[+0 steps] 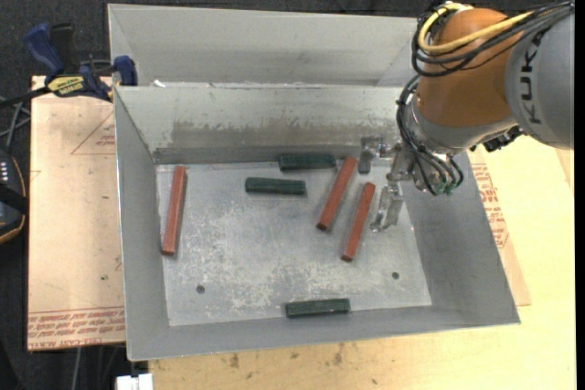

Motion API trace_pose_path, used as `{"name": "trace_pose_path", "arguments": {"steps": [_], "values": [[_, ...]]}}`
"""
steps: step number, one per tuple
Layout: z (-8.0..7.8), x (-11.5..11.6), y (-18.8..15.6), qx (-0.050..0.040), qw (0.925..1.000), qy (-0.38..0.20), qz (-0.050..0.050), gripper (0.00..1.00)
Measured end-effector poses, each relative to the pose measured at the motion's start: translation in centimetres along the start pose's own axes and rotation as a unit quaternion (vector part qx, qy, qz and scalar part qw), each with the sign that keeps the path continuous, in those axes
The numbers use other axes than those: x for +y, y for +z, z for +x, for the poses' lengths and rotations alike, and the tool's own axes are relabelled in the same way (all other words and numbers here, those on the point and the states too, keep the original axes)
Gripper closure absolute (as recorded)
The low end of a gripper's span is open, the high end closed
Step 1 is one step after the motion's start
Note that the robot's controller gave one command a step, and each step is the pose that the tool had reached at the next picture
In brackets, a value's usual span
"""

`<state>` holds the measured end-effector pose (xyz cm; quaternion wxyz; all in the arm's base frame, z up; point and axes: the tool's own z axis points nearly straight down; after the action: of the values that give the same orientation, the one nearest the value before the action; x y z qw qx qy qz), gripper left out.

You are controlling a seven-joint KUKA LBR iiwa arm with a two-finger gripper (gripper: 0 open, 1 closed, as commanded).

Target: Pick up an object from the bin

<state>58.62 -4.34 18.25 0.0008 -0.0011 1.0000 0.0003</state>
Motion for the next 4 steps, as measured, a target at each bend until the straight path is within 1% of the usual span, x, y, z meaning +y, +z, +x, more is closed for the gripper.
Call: {"name": "trace_pose_path", "arguments": {"steps": [1,2,3,4], "values": [[0.0,0.0,0.0,0.0000,1.0000,0.000,0.000,0.00],[-0.5,0.8,1.7,-0.0010,0.9996,-0.027,0.000,0.00],[-0.5,0.6,5.8,-0.0023,0.9926,-0.121,0.000,0.00],[0.1,-1.4,11.1,-0.0002,0.9528,-0.304,0.000,1.00]]}}
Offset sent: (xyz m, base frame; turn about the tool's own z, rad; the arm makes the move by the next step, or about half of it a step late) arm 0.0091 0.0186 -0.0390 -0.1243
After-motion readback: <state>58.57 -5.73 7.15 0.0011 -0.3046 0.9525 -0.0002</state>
